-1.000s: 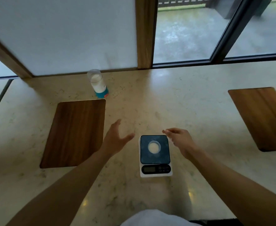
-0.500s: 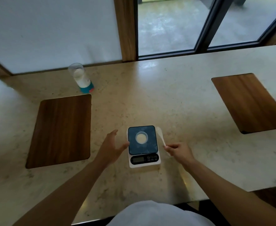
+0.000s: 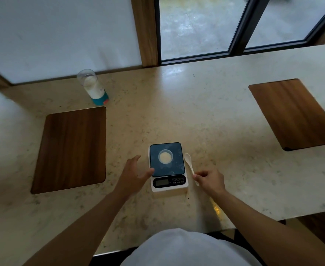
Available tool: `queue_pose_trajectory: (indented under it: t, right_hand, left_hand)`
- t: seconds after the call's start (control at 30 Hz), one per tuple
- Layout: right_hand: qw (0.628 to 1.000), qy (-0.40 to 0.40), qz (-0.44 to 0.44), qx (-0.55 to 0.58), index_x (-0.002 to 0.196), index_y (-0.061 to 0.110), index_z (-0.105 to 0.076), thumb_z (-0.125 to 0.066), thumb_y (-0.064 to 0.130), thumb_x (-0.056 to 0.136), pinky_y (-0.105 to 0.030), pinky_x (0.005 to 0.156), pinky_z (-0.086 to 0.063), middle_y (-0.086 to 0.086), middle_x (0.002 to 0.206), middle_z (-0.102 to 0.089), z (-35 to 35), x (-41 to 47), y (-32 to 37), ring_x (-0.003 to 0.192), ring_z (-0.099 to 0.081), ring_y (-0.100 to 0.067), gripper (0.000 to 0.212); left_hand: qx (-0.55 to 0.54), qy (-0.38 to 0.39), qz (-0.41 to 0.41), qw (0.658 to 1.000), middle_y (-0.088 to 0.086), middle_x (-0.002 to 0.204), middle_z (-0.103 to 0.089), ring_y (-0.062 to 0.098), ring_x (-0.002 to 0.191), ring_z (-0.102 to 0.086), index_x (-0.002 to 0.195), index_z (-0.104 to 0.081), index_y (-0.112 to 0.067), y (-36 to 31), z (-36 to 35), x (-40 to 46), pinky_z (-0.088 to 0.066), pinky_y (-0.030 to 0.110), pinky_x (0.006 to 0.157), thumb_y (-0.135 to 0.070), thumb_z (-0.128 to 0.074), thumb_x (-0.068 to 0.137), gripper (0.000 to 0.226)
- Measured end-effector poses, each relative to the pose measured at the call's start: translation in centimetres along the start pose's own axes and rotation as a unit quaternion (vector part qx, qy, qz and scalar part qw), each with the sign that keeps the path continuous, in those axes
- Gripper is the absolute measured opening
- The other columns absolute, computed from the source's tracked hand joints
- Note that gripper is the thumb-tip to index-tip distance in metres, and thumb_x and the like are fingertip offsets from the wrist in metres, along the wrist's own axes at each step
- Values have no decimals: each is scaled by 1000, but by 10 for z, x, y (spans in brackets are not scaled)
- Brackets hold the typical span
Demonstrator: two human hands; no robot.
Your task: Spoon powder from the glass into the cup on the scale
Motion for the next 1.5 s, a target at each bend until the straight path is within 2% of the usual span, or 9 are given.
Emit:
queue_pose_trajectory:
  t: [0.17,0.3,0.43,0.63,1.13,1.37,1.5]
  right_hand:
    - [1000,11,-6,-8,96,16,-79,-78,21,83,-25,75,-53,1,91,-78,-4,-1,-7,75,-68,-4,15]
    - [1000,10,-2,-21,91,17,-80,-79,24,82,-31,76,-60,5,81,-77,-5,-1,-6,71,-70,-6,11]
    - [999,3,10,-47,92,16,-80,-77,24,84,-34,79,-59,2,84,-77,-5,0,-2,74,-69,-9,11]
    - [999,-7,-12,-50,87,16,-80,-76,22,85,-32,74,-59,2,82,-76,-5,1,-3,72,-69,-10,8]
    - [998,-12,-21,-54,90,14,-80,-75,22,86,-29,67,-58,0,82,-76,-7,-2,0,68,-68,-10,11]
    - [998,-12,-24,-50,93,14,-80,-75,23,86,-36,71,-62,0,83,-77,-7,-2,-2,67,-71,-12,12]
    - [998,-16,-13,-55,95,15,-80,-74,26,87,-27,67,-58,1,85,-78,-4,1,3,66,-67,-7,14]
  left_hand:
    - [8,7,2,1000,8,155,-37,24,137,-42,150,-32,-20,2,-3,0,-39,41,105,-74,-55,74,97]
    - [2,9,-2,1000,9,152,-39,22,136,-42,150,-34,-18,2,-4,0,-38,39,105,-74,-55,71,99]
    - [1,10,-6,1000,9,152,-40,23,136,-42,150,-34,-18,2,-6,1,-39,43,107,-74,-55,72,98]
    - [15,8,-2,1000,7,153,-40,24,136,-43,149,-34,-21,4,-9,1,-41,48,108,-75,-55,75,95]
    - [26,12,4,1000,9,152,-41,26,135,-45,149,-34,-19,3,-10,-3,-41,49,108,-74,-55,75,94]
    - [26,16,5,1000,9,151,-42,25,134,-45,149,-35,-18,1,-7,-4,-41,47,108,-74,-54,74,96]
    - [17,12,3,1000,9,151,-42,24,135,-44,149,-34,-19,-2,-3,-1,-40,44,107,-72,-57,75,94]
Point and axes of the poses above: each hand's wrist, its own x-axis towards the middle knuckle, its own z-axis out of the back of the hand, y = z × x, the point moved 10 cm from there along x, towards the middle knuckle
